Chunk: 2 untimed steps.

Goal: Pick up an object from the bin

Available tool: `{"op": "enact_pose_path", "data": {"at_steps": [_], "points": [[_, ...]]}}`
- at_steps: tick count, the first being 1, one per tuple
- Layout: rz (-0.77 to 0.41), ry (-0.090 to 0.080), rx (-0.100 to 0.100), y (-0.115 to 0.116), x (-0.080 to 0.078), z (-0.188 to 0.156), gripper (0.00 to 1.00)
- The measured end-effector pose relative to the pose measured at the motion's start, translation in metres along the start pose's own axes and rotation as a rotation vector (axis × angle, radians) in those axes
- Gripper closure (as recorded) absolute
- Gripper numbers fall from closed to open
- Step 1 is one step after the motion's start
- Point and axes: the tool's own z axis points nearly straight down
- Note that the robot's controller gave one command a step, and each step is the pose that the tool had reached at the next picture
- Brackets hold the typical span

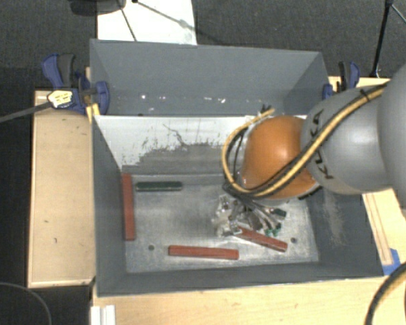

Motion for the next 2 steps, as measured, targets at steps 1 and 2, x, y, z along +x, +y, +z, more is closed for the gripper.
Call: {"op": "enact_pose_path", "data": {"at_steps": [1, 2], "points": [[0.004, 0.000, 0.000, 0.0000, -0.0001, -0.0001, 0.00], [0.005, 0.000, 0.000, 0.0000, -0.0001, 0.0000, 0.00]]}}
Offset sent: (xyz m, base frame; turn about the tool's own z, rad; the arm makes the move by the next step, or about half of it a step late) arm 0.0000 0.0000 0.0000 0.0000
